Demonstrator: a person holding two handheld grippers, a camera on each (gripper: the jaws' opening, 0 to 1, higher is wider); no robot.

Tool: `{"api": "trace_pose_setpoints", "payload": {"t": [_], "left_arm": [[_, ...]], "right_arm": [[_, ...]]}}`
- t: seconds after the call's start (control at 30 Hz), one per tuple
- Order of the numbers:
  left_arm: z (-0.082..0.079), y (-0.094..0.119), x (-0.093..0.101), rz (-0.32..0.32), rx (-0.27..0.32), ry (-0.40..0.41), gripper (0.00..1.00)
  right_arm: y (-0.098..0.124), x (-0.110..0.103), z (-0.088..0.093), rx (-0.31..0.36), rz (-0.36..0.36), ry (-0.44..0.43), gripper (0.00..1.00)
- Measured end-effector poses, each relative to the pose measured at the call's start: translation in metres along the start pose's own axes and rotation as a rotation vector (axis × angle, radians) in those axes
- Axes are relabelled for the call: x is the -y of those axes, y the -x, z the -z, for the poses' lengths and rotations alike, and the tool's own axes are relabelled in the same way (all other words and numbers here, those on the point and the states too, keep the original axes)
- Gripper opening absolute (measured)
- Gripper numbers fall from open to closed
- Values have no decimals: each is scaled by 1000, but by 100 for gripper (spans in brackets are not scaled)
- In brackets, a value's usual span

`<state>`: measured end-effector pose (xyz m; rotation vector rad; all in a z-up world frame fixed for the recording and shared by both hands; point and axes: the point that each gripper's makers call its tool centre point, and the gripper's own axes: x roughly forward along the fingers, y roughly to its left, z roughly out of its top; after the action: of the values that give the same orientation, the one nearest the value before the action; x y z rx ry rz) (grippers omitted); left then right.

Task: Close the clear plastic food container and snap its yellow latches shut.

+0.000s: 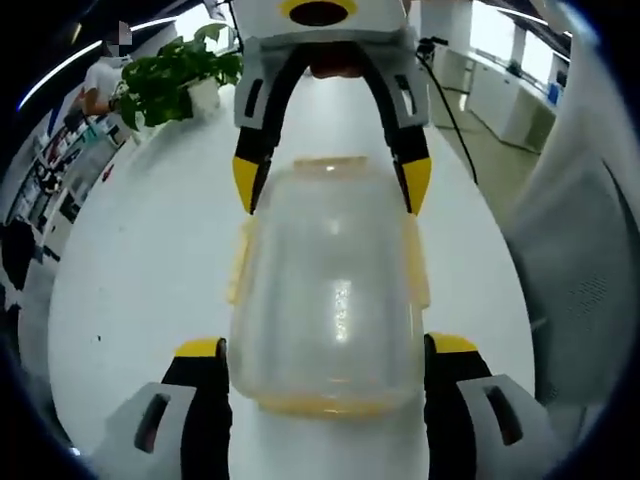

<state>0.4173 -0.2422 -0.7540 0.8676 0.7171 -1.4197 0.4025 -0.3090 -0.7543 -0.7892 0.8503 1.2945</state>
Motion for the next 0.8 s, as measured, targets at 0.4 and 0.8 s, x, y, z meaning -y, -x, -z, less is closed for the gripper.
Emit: {"api": "trace_pose_setpoints", "payload": {"t": [0.4, 0.8], "left_arm": [[20, 12, 10, -5, -4, 9, 78], [70, 42, 21, -24, -32, 34, 77]], "right_arm": [[-11, -11, -19, -2, -15, 18, 75], [-39, -23, -69, 5, -31, 49, 75]]}}
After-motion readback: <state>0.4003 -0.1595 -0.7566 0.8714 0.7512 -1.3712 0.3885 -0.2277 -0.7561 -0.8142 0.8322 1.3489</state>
